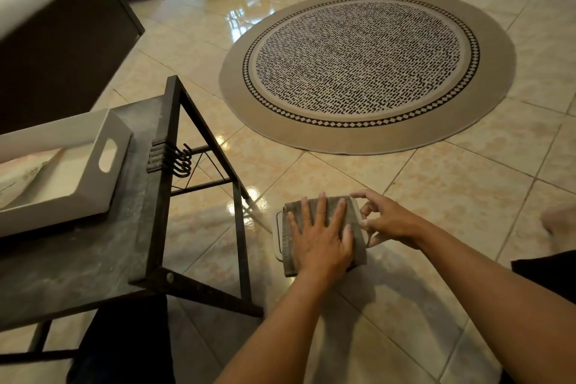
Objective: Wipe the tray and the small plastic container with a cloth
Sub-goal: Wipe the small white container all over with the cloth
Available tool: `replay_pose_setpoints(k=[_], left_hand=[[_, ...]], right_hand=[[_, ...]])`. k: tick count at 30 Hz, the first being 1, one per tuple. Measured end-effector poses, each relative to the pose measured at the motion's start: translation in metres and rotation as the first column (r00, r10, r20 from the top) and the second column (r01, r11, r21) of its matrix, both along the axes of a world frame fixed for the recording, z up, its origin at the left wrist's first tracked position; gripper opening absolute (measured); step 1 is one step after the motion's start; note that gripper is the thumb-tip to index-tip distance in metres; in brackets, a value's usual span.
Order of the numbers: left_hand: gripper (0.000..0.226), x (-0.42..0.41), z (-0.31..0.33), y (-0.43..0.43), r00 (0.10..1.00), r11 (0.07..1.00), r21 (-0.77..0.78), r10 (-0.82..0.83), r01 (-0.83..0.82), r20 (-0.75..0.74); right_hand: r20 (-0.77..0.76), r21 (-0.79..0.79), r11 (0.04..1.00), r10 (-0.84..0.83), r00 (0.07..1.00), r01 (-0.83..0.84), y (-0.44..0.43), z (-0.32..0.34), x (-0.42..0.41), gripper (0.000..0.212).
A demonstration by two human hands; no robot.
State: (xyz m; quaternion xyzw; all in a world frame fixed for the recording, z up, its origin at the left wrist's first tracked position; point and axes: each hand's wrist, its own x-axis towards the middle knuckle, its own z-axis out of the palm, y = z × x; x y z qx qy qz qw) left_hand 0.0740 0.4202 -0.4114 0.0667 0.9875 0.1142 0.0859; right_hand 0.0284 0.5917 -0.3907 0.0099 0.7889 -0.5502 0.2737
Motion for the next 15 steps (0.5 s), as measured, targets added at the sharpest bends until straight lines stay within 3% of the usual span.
replay_pose_setpoints(k=[7,15], left_hand=[[0.064,-0.012,-0.002,-0.038,0.99,0.99,-0.02,0.141,-0.141,0.01],[0.062,0.001,-0.002,-0.005,0.998,0.999,0.002,-0.052,0.052,-0.025]], right_hand=[[-0.012,0.029,0.999,-0.015,1.0,0.015,-0.002,-0.001,0.001,0.064],[0.059,-0.021,1.0,0.016,0.998,-0.014,0.002,0.001,-0.001,0.071]])
